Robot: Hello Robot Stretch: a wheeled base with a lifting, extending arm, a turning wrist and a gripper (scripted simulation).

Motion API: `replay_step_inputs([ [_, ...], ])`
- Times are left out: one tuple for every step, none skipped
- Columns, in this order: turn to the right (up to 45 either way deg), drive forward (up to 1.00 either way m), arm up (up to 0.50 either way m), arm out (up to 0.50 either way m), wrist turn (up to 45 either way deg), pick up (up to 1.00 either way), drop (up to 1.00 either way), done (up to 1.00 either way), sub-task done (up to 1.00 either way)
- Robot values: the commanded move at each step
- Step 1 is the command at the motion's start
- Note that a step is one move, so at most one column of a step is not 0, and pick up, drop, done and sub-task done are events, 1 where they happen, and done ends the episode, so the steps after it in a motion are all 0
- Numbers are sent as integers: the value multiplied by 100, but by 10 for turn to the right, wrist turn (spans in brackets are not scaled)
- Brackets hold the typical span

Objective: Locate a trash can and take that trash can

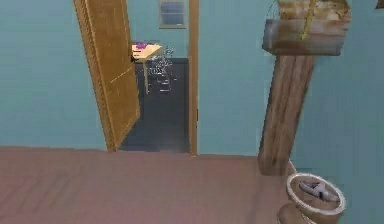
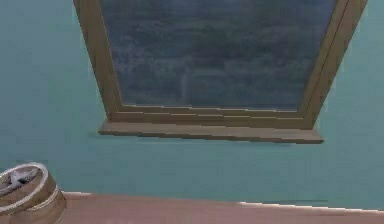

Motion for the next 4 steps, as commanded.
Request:
replay_step_inputs([
  [-150, 0, 0, 0, 0, 0, 0, 0, 0],
  [0, 100, 0, 0, 0, 0, 0, 0, 0],
  [0, 65, 0, 0, 0, 0, 0, 0, 0],
  [150, 0, 0, 0, 0, 0, 0, 0, 0],
])
